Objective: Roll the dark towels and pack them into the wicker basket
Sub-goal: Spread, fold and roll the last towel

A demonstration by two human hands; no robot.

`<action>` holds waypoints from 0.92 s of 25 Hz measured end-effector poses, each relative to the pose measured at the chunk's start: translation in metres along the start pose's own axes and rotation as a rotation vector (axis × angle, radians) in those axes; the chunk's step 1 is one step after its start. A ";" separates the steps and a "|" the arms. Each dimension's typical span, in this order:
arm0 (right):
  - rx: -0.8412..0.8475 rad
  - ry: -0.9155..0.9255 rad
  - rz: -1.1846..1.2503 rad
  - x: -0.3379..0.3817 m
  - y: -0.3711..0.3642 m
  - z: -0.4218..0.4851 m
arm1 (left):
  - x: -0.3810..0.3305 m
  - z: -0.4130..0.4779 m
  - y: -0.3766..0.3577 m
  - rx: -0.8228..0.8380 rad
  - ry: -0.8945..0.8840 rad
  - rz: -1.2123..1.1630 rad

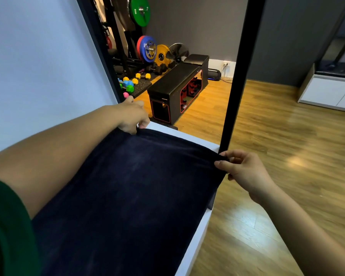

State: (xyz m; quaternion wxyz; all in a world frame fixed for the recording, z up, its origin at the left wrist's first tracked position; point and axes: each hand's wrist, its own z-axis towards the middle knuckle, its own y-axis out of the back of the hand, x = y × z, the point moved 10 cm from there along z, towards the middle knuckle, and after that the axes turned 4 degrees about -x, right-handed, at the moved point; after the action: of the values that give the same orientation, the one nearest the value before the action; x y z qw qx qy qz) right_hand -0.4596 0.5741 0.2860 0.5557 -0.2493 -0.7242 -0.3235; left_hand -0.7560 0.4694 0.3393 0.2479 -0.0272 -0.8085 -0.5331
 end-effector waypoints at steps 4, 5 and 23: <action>-0.120 0.501 -0.496 0.043 0.002 -0.012 | -0.009 -0.002 0.010 -0.071 -0.150 0.190; -0.128 0.636 -0.558 0.051 -0.002 -0.019 | -0.011 -0.006 0.012 -0.093 -0.189 0.211; 0.501 1.348 -1.137 0.064 -0.074 -0.079 | -0.003 -0.080 -0.018 -0.674 -0.107 -0.051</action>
State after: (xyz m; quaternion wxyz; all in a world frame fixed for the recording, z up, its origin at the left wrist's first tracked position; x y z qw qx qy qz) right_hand -0.4781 0.4658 0.3470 0.6556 0.5140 -0.3090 -0.4588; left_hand -0.7290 0.3920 0.3477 0.1688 -0.1150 -0.5992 -0.7741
